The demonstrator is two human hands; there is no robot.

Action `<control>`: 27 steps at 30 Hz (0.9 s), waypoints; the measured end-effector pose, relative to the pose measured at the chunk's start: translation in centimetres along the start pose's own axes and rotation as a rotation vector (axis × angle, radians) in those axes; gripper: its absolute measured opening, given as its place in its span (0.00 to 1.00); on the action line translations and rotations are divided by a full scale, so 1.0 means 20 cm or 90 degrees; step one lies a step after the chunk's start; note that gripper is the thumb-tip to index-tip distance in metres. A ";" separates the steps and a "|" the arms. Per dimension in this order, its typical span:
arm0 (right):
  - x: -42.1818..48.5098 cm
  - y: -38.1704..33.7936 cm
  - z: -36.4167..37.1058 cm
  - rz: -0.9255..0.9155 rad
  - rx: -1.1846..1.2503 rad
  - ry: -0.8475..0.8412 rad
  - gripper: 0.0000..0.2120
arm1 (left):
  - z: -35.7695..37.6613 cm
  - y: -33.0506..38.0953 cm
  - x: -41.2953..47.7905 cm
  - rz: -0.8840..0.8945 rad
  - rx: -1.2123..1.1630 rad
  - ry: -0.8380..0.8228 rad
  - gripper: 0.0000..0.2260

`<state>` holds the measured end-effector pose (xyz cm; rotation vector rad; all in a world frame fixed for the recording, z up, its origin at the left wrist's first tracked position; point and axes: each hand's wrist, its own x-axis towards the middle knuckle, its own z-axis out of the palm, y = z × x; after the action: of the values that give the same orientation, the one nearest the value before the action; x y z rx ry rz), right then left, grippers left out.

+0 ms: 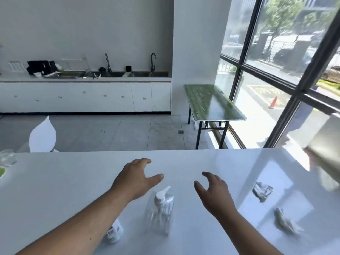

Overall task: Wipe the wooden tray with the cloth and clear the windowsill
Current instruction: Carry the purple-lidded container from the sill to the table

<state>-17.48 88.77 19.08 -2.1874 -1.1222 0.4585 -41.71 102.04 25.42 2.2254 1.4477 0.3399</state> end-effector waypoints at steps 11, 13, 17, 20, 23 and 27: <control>-1.29 0.19 -0.57 0.097 -0.332 0.202 0.30 | 0.25 0.52 -0.58 0.387 -0.052 -0.169 0.35; -1.57 0.27 -0.65 0.171 -0.353 0.209 0.29 | 0.34 0.61 -0.76 0.443 -0.040 -0.215 0.36; -2.08 0.39 -0.83 0.290 -0.338 0.296 0.29 | 0.44 0.86 -1.11 0.551 -0.037 -0.251 0.36; -2.40 0.44 -0.93 0.342 -0.319 0.361 0.29 | 0.47 1.07 -1.39 0.629 -0.054 -0.276 0.34; -2.72 0.49 -1.01 0.371 -0.308 0.411 0.29 | 0.51 1.26 -1.70 0.691 -0.066 -0.301 0.34; -3.19 0.61 -1.12 0.420 -0.288 0.465 0.30 | 0.60 1.49 -2.11 0.767 -0.052 -0.314 0.34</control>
<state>-34.52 22.85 28.83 -2.7432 -0.0912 -0.3730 -30.15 50.59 31.81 2.5868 -0.2503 0.1674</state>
